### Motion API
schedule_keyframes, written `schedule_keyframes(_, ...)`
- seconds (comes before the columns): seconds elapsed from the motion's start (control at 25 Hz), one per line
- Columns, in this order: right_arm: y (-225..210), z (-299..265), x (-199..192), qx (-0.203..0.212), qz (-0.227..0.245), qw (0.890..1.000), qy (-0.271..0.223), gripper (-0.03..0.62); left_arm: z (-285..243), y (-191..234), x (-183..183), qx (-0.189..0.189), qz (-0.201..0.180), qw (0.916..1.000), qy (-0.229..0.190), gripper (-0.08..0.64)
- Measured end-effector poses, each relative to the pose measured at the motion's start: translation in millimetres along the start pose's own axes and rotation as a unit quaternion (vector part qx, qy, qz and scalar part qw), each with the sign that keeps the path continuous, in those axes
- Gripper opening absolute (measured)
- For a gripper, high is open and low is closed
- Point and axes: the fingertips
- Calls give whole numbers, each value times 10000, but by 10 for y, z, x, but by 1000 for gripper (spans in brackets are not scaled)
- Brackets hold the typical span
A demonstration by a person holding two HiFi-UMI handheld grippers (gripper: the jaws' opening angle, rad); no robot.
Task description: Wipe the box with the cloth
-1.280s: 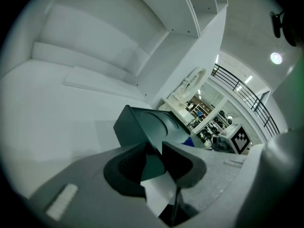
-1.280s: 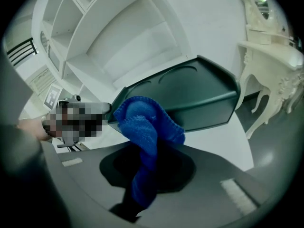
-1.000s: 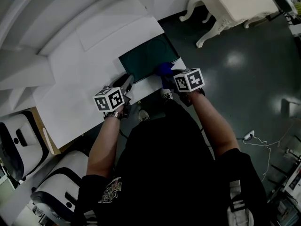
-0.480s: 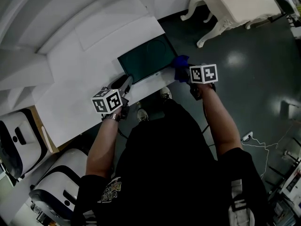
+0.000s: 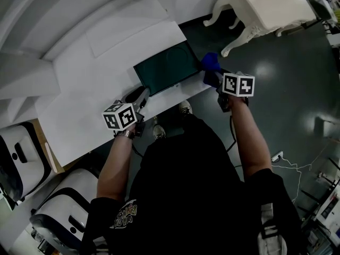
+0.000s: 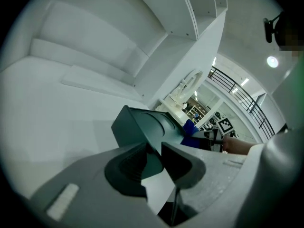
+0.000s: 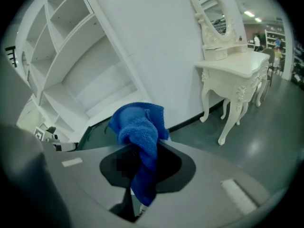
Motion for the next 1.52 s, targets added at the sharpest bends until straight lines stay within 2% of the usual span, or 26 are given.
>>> schedule_keyframes(0.16, 206, 151, 203, 236, 31, 9988, -436, 94, 137, -75, 97, -133, -174, 9997, -142, 78)
schedule_keyframes(0.32, 515, 299, 346, 451, 133, 9961, -746, 94, 311, -163, 263, -293, -467, 9981, -285, 2)
schedule_keyframes(0.64, 1150, 545, 411, 829, 376, 9895, -1119, 94, 688, -309, 533, -603, -834, 9930, -572, 2)
schedule_keyframes(0.92, 1573, 771, 164, 806, 537, 9874, -1253, 94, 1011, -429, 516, -1011, -874, 9893, -583, 2)
schedule_keyframes(1.2, 1877, 1047, -242, 632, 482, 9881, -1317, 94, 1229, -560, 295, -1457, -998, 9838, -296, 2)
schedule_keyframes(1.52, 2018, 1320, -572, 595, 506, 9887, -1276, 92, 1374, -752, 164, -1625, -1029, 9810, -250, 2)
Point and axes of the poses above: the fingertips, and each gripper's own axes: z backward along the fingers, y to its left, x out of its top, and after that the axes turned 9 degrees about -y, right-handed
